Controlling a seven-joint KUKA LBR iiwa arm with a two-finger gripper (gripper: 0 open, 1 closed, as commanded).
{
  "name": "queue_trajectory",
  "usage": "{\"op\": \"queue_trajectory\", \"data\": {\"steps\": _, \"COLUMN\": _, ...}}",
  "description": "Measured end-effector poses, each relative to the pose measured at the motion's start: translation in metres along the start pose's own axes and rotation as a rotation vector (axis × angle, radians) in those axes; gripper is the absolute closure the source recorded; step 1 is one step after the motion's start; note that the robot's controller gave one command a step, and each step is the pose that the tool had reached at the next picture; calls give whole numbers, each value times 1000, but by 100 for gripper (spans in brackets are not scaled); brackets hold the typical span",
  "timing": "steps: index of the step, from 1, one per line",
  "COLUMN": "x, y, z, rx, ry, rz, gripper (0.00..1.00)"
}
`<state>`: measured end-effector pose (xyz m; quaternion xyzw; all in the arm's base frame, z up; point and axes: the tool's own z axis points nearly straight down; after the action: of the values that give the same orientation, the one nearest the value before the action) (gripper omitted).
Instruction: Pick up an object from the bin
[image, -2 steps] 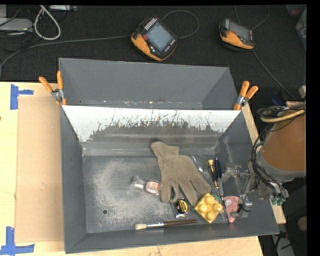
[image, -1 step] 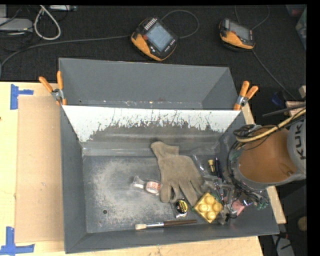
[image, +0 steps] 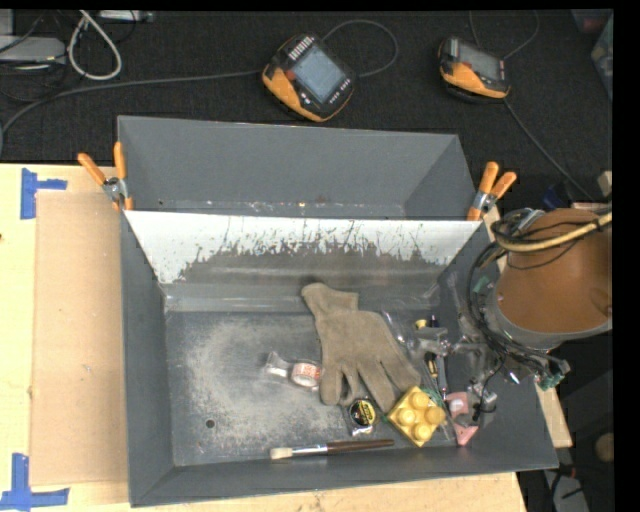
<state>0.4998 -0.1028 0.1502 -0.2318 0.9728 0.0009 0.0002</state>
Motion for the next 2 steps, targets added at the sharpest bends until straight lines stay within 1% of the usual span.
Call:
{"op": "queue_trajectory", "data": {"steps": 1, "x": -10, "y": 7, "z": 53, "rx": -16, "ry": 14, "rz": -242, "gripper": 0}}
{"op": "queue_trajectory", "data": {"steps": 2, "x": 5, "y": 1, "z": 81, "rx": -5, "ry": 3, "rz": -399, "gripper": 0}}
